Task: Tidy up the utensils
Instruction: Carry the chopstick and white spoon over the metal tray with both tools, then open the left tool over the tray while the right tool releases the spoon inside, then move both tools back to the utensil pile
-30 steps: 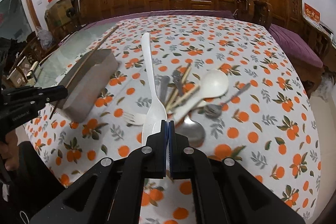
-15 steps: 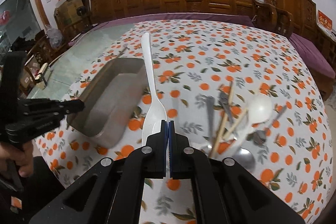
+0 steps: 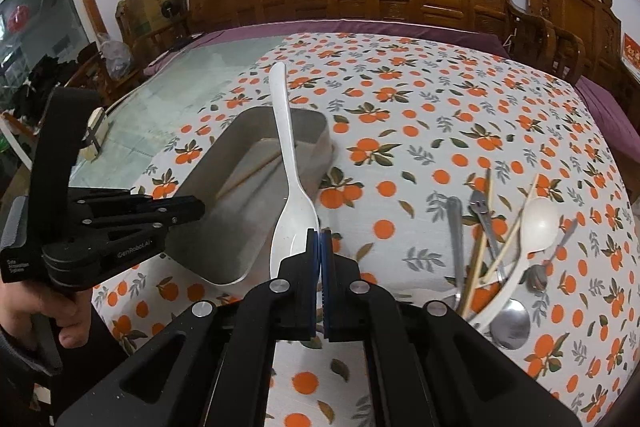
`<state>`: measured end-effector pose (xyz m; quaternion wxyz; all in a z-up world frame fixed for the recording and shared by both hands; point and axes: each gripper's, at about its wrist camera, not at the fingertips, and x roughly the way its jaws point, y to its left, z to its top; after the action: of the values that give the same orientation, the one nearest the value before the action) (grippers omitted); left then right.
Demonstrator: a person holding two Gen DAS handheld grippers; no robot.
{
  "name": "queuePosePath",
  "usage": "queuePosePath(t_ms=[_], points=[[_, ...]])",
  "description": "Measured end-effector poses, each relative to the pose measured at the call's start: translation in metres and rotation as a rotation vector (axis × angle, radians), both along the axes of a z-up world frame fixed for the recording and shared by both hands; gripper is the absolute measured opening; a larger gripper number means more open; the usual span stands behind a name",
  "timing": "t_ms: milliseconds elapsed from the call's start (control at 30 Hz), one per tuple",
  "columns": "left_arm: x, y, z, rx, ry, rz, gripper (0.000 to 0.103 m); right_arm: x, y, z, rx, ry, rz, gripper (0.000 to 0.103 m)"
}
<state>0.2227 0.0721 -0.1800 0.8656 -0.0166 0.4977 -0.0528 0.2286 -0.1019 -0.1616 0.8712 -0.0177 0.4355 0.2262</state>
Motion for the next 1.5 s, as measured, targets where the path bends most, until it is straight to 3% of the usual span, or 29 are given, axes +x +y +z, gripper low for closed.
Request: queuePosePath(t_ms=[500, 867, 1033, 1133, 1367, 1433, 1500], points=[[-0.026, 0.048, 0.037, 0.005, -0.092, 0.049, 0.011, 0.020, 0.070, -0.020, -0.011, 0.062, 0.022, 0.002], [-0.035, 0.057, 0.045, 0.013, -0.110, 0.056, 0.011, 0.017, 0.087, -0.026, 0.029, 0.071, 0.078, 0.006], [-0.038, 0.045, 0.048, 0.010, -0.122, 0.039, 0.013, 0.008, 0.060, -0.010, 0.039, 0.017, 0.084, 0.006], [-0.042, 0.029, 0.049, 0.003, -0.138, 0.016, 0.022, -0.004, 0.030, 0.004, 0.042, -0.030, 0.081, 0.006], [-0.050, -0.016, 0.052, -0.035, -0.161, -0.055, 0.023, -0.030, -0.050, 0.015, -0.033, -0.101, 0.036, 0.006], [-0.051, -0.031, 0.052, -0.048, -0.162, -0.074, 0.023, -0.033, -0.071, 0.015, -0.044, -0.107, 0.018, 0.017], [-0.052, -0.047, 0.049, -0.058, -0.160, -0.098, 0.024, -0.038, -0.095, 0.013, -0.054, -0.112, -0.006, 0.018]])
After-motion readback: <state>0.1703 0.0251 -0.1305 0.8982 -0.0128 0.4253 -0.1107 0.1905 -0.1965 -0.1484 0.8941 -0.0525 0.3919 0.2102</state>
